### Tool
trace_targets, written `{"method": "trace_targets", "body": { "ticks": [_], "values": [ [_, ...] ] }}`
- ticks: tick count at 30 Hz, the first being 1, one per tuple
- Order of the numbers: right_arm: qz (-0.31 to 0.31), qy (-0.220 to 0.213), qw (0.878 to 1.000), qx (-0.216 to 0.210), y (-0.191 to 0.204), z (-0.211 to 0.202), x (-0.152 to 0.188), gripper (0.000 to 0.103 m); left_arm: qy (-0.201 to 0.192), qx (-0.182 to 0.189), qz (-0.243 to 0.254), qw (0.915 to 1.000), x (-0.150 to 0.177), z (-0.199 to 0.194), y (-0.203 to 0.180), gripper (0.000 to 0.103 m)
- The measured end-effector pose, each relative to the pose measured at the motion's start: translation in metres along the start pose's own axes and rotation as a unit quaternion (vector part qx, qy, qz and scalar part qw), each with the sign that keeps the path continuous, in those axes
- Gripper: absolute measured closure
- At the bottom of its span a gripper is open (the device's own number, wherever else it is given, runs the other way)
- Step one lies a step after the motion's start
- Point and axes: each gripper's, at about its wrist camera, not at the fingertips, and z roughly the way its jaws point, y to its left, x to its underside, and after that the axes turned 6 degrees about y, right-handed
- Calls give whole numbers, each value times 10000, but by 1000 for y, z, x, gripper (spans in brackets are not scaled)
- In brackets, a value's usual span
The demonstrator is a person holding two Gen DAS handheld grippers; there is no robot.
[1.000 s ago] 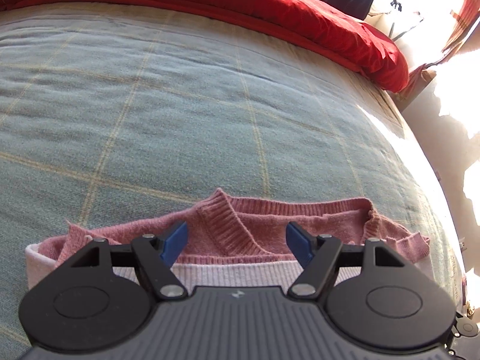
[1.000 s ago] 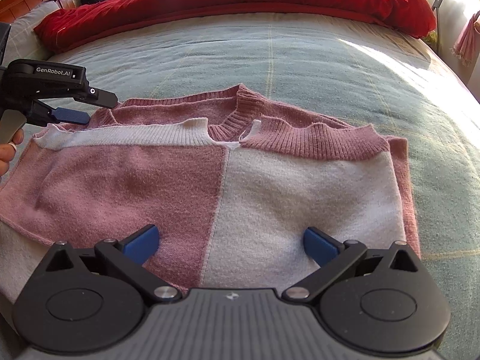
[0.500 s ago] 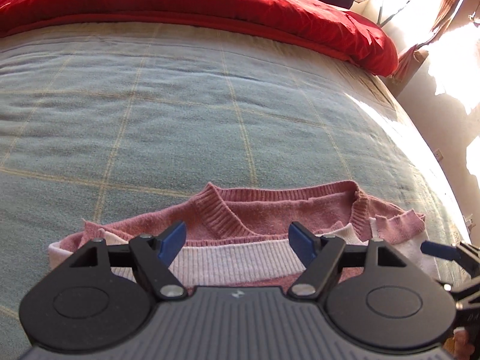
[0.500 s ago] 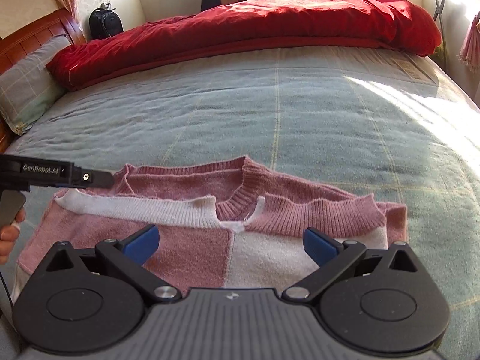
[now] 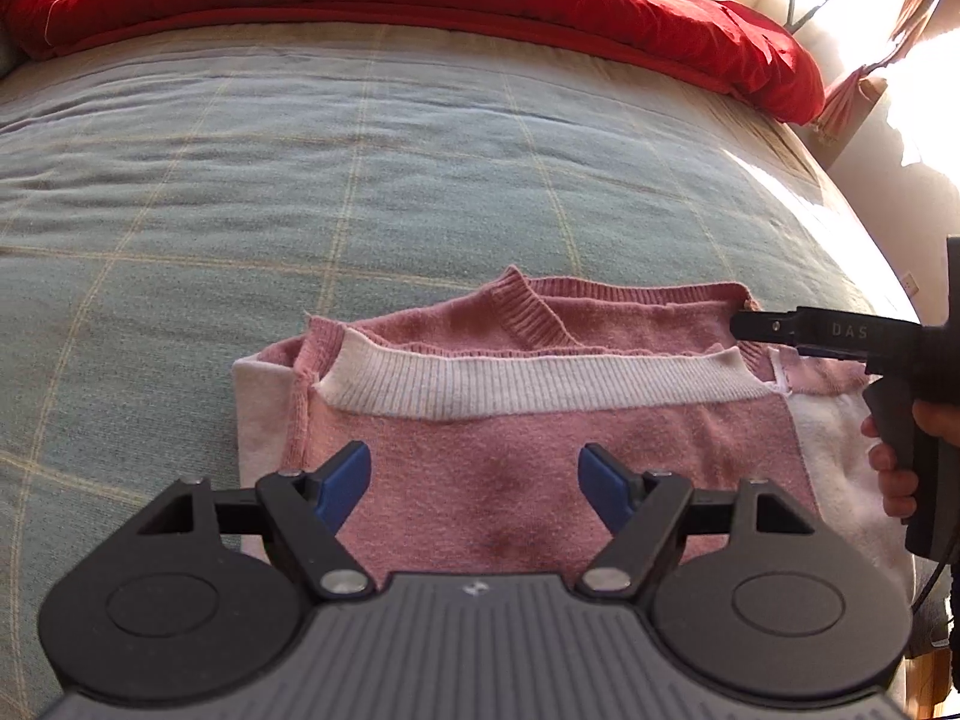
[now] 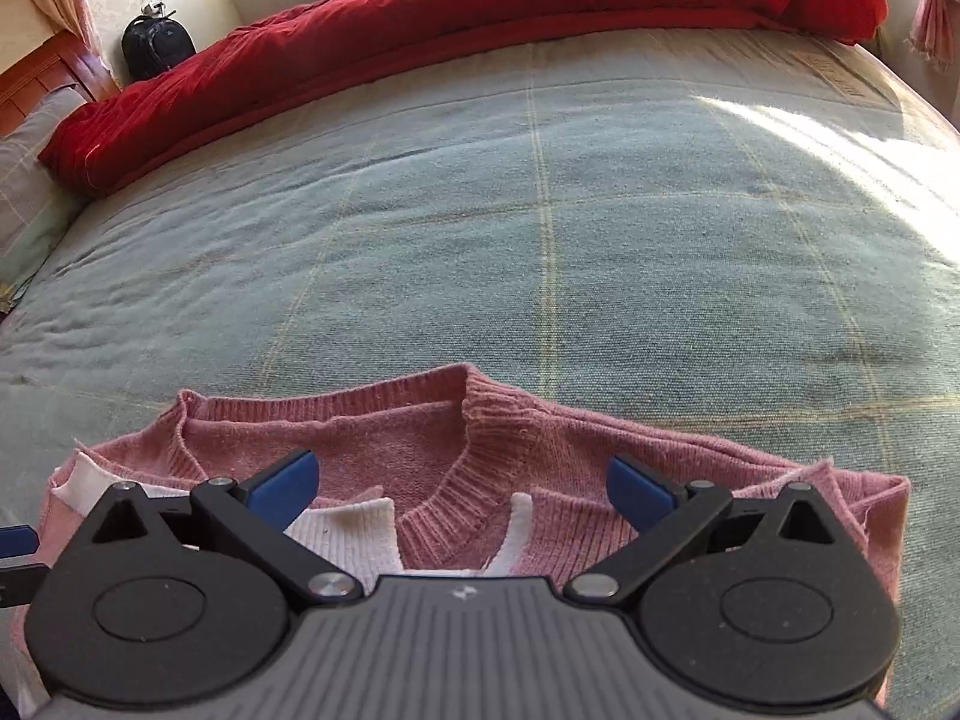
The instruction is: Fold clothes
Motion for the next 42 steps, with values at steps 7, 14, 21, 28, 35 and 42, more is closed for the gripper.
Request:
{"method": "trace_targets", "body": {
  "ticks": [7,14,21,28,35,42],
  "values": [
    [-132,-159,9997,102,8,-73,27,0,224,34,126,9997,32,-23,-8,27],
    [20,-163,9999,-50,3,-126,49,0,359,342,203,9986,37,-68,1,24],
    [22,-8,9996,-276,12,-133,84,0,955,795,-106,9922,65,-53,13,22],
    [595,500,9960,-441,-11,-118,108,0,1300,831,-725,9854,96,-21,33,22],
    [1021,679,9904,-644,-41,-120,126,0,1068,445,-182,9931,92,-44,19,21],
    [1361,1017,9840,-530,-65,-104,142,0,1215,362,-428,9910,100,-32,25,21]
  ]
}}
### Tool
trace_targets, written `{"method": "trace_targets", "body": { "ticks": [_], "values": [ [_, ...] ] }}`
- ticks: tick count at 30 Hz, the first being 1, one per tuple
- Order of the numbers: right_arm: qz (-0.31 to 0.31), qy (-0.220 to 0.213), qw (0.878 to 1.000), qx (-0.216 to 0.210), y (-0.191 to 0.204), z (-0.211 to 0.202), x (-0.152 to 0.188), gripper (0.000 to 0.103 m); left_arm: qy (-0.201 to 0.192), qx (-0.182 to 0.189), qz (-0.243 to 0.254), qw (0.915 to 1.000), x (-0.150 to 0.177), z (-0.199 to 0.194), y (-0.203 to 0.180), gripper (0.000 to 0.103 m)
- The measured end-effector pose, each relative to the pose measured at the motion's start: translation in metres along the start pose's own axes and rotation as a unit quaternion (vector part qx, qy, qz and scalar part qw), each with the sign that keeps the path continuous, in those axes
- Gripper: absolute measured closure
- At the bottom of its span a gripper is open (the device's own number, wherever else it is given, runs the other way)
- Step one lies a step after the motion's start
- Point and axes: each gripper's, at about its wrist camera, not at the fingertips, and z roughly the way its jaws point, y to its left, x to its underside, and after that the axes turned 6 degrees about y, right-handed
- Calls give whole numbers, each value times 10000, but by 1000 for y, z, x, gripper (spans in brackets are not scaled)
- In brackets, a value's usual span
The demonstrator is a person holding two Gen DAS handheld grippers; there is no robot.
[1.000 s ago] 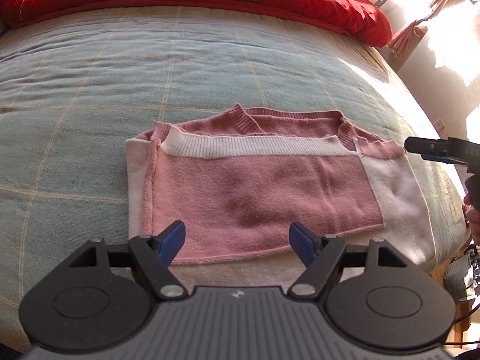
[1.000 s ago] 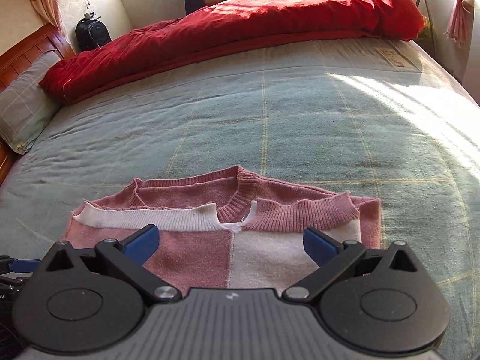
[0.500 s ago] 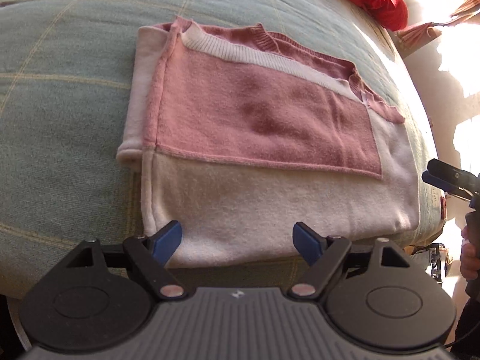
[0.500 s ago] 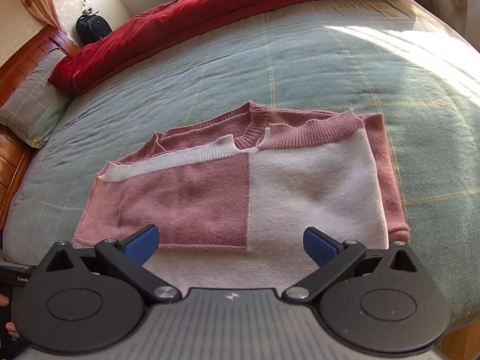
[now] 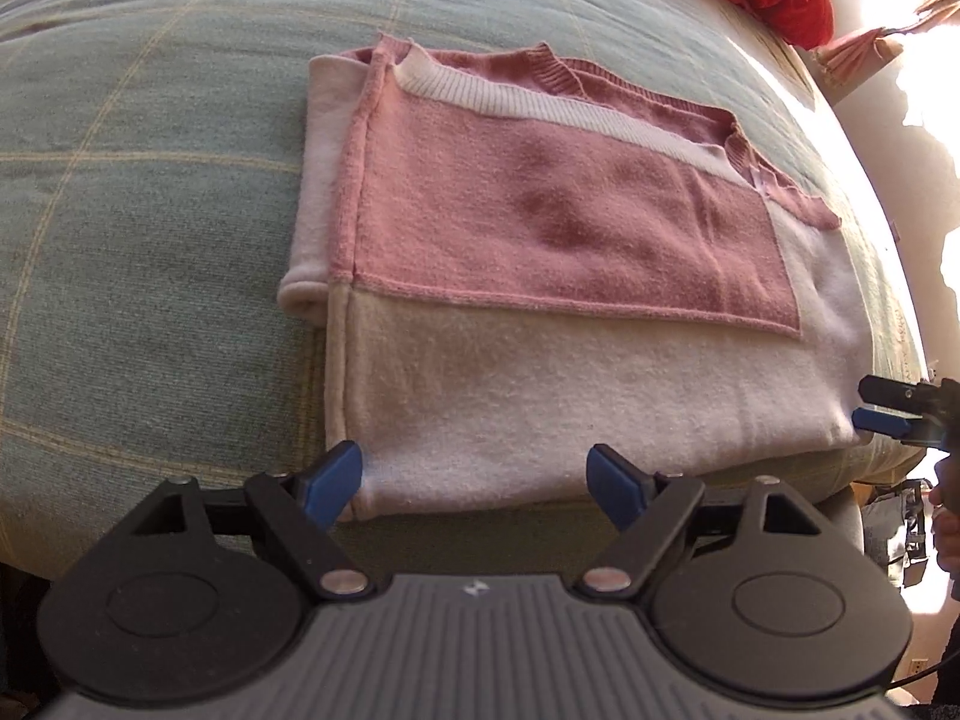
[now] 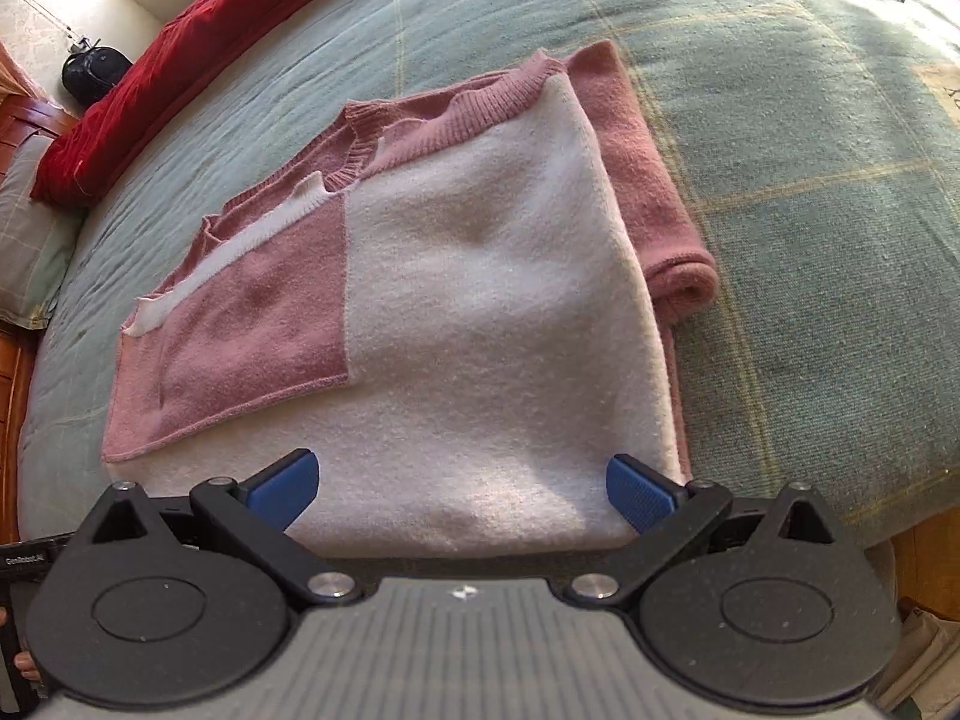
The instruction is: Fold clothes
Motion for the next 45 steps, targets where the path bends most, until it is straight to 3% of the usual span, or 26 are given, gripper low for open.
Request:
{"method": "trace_targets", "body": {
  "ticks": [8,12,17,22,28,31,32,34,37,42,45],
  "values": [
    [-72,-309,9995,3,1,-19,-3,0,-195,3,286,9994,-9,-11,-22,21],
    [63,-195,9996,205,-12,-3,3,0,-90,-4,191,9998,-3,2,-20,21],
    [54,-309,9994,118,-11,-13,4,0,20,-81,269,9996,6,9,-21,21],
    [-394,-546,9970,391,9,-27,-4,0,-291,-41,350,9990,-3,-14,-22,21],
    [-1102,-360,9912,632,46,-15,-17,0,-603,-180,311,9975,-27,-39,-3,21],
    [-1436,-323,9871,627,65,-10,-20,0,-849,-27,83,9963,-36,-49,16,25],
    [-1577,-294,9849,652,73,-8,-21,0,-917,62,-10,9958,-39,-52,23,28],
    [-1879,-260,9788,775,89,-5,-22,0,-940,186,-188,9952,-47,-51,35,45],
    [-2298,-218,9685,938,112,-2,-25,0,-898,369,-486,9941,-59,-46,55,61],
    [-3205,-284,9418,972,155,1,-23,0,-616,632,-856,9924,-59,-27,77,63],
    [-4137,-428,9031,1066,190,9,-8,0,-430,723,-872,9926,-45,-22,81,63]
  ]
}}
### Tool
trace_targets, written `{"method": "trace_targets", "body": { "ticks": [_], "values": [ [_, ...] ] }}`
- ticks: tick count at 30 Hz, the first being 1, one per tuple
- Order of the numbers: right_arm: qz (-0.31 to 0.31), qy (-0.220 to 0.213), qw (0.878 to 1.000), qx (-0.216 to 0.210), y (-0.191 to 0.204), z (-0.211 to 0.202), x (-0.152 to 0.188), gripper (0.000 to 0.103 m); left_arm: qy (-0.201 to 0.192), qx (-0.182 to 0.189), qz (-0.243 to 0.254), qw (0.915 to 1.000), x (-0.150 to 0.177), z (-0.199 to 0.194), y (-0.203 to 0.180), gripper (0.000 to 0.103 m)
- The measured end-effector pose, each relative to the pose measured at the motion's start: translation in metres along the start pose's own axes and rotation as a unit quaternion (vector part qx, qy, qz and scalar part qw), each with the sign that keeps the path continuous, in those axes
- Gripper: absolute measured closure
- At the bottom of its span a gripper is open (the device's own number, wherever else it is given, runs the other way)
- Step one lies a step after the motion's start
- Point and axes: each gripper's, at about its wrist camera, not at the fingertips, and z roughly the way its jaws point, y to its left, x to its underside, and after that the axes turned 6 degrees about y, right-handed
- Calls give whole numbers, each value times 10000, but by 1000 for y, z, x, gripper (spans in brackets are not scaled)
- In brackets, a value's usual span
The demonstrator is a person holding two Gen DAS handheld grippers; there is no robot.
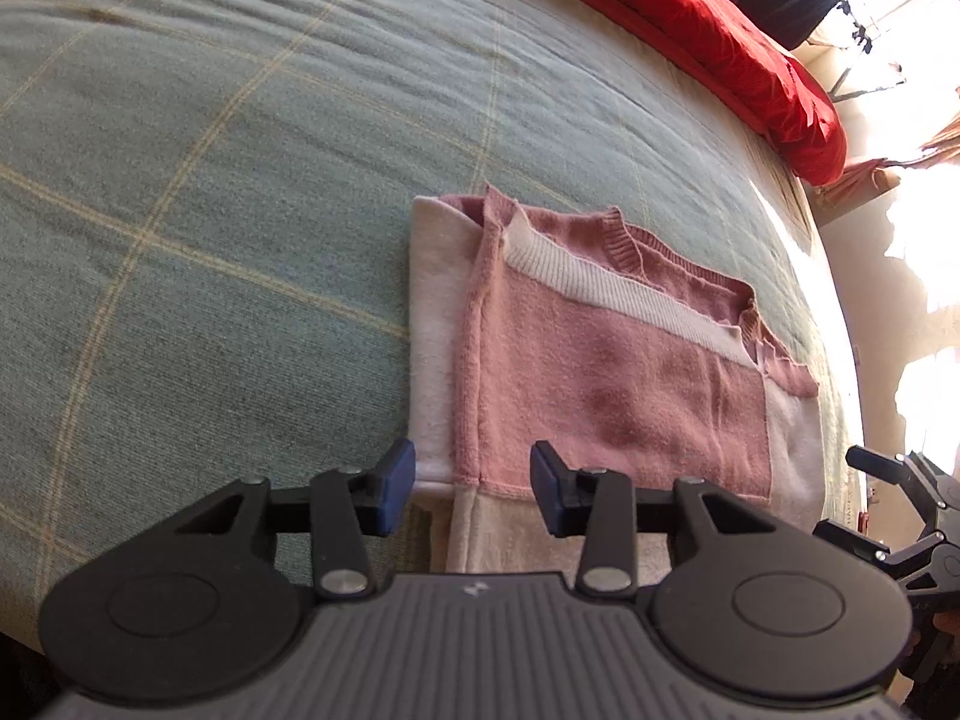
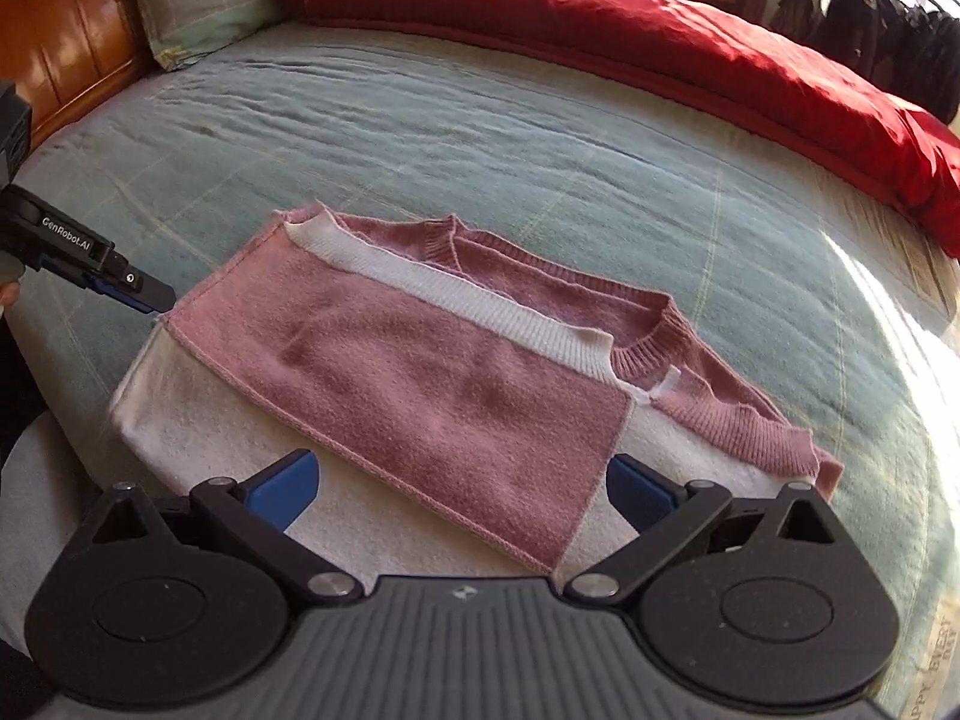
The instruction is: Fold clothes
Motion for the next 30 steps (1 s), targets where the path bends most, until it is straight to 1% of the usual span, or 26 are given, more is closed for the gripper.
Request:
{"method": "trace_targets", "body": {
  "ticks": [2,3,4,5,7,9,12,13,14,16,19,24,26,29,30],
  "values": [
    [-576,-179,9982,44,22,1,-8,0,140,62,-12,9999,8,0,3,63],
    [-895,-199,9958,-38,35,4,-13,0,165,74,-7,9998,11,-1,4,63],
    [-1226,-221,9921,-112,49,6,-18,0,179,73,-22,9998,13,-2,5,63],
    [-1666,-258,9856,-124,69,9,-21,0,200,79,-59,9998,15,-3,7,63],
    [-2504,-285,9677,-107,106,17,-25,0,249,152,-206,9994,18,-5,11,61],
    [-3379,-387,9404,76,146,27,-22,0,248,251,-338,9988,23,-8,14,61],
    [-4243,-355,9046,203,188,46,-11,0,253,451,-530,9973,31,-11,21,60],
    [-4382,-284,8982,193,197,53,-8,1,255,484,-587,9968,34,-11,23,60],
    [-4463,-254,8943,216,204,59,-5,1,259,495,-626,9965,37,-11,25,60],
    [-4501,-250,8922,268,213,69,-2,1,316,529,-711,9956,43,-9,29,60],
    [-4443,-295,8947,361,221,78,-1,1,413,626,-835,9937,50,-2,35,60],
    [-4581,-446,8848,733,229,85,5,1,515,633,-935,9923,53,6,41,58],
    [-4626,-550,8798,943,230,83,5,1,554,658,-961,9917,52,9,42,54],
    [-4567,-689,8804,1078,228,73,0,1,604,713,-959,9910,51,15,41,53],
    [-4479,-685,8852,1060,225,70,-4,1,621,731,-956,9908,50,17,41,52]
  ]
}}
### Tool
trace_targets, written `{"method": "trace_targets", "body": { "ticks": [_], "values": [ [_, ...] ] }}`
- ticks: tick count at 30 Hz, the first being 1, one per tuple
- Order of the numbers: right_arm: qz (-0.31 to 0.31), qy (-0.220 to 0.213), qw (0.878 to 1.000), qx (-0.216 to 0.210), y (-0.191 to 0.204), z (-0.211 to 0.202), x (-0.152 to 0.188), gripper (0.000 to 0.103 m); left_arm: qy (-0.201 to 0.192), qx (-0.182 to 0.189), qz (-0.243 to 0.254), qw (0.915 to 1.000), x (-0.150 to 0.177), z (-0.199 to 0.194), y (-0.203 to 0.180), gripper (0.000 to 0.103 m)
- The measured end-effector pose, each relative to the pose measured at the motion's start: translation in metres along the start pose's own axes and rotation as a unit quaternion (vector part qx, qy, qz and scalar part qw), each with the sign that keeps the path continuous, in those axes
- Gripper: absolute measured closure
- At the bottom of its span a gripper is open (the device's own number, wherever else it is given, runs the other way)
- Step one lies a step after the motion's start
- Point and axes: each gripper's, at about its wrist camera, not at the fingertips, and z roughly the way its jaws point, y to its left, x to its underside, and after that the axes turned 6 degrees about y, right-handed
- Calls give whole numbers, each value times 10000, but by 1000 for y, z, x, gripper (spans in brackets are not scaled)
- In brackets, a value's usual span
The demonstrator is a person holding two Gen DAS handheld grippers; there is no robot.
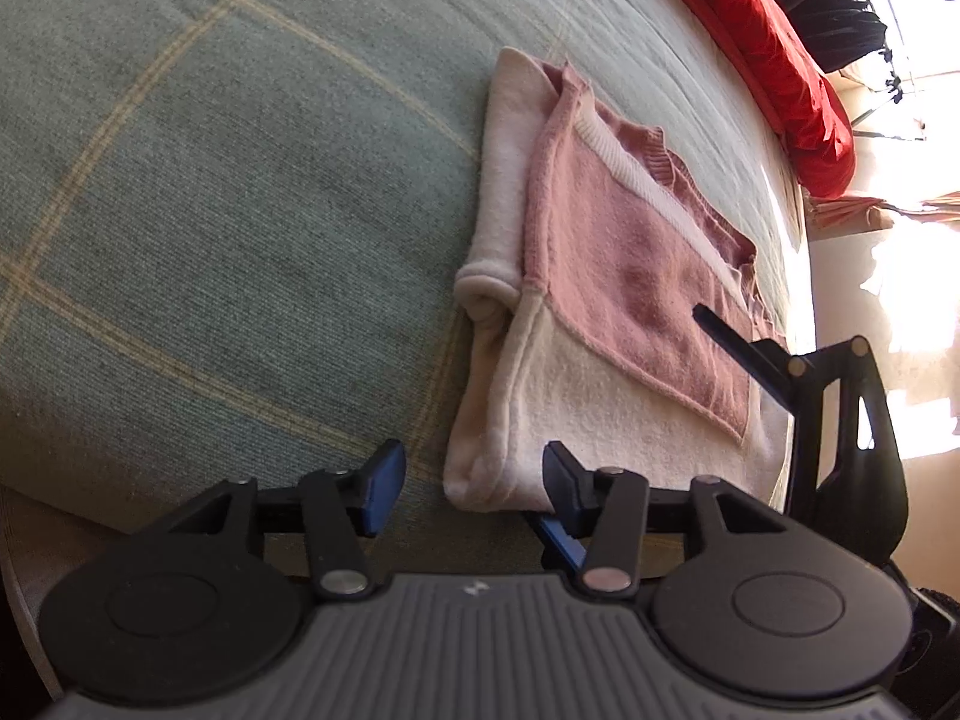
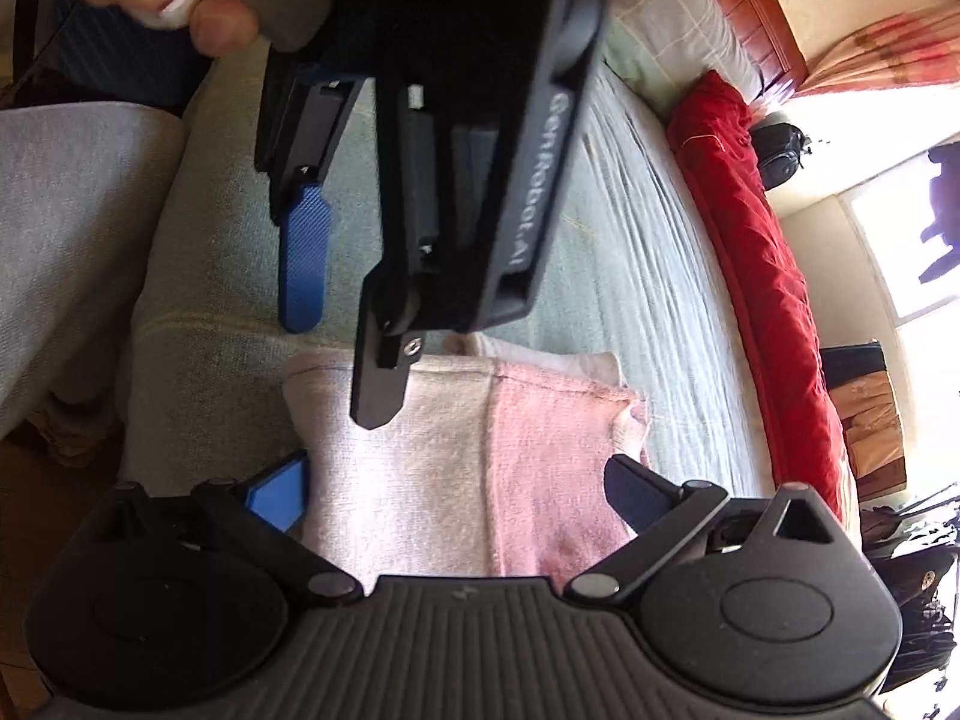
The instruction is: Fold clothes
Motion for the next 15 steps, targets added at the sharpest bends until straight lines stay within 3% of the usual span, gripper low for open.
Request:
{"method": "trace_targets", "body": {
  "ticks": [9,13,15],
  "values": [
    [664,28,9975,-236,-22,-13,12,1,1,893,-327,9955,-10,10,1,47],
    [745,19,9964,-399,-5,-13,12,4,-104,1107,-345,9932,-14,2,-1,47],
    [646,80,9971,-383,5,-8,7,10,-102,1135,-354,9929,-15,1,-2,47]
  ]
}}
